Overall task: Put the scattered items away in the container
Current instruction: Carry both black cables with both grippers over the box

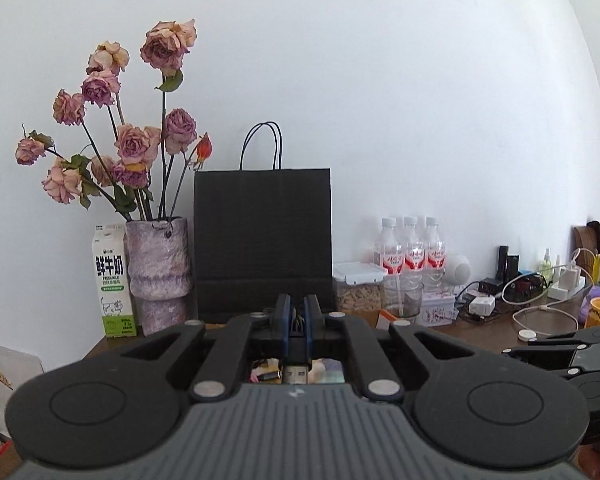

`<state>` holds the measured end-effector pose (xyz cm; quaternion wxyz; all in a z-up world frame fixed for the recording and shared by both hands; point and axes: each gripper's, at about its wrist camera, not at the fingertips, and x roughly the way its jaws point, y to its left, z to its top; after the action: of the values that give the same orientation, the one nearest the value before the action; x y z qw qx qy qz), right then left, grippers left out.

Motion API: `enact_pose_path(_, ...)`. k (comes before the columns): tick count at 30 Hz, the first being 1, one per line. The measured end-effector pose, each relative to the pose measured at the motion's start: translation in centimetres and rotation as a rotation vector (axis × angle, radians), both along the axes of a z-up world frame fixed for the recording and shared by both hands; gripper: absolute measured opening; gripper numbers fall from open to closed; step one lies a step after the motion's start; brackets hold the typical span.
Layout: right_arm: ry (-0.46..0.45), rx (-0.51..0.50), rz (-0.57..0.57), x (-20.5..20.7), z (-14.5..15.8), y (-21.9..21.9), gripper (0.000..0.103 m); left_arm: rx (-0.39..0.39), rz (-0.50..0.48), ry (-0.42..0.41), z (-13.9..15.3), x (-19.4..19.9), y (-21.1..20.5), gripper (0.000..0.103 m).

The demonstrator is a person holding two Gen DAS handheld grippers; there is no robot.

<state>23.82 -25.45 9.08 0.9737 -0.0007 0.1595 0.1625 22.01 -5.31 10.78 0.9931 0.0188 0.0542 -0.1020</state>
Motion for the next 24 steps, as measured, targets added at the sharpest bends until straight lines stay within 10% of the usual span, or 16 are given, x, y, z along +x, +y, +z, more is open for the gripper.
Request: enact_pose_path(24,0.057,0.034,-0.022,14.8,-2.4,2.4,0.018,-0.050,0.007,0.164,-4.3,15.3,-0.8,0.008)
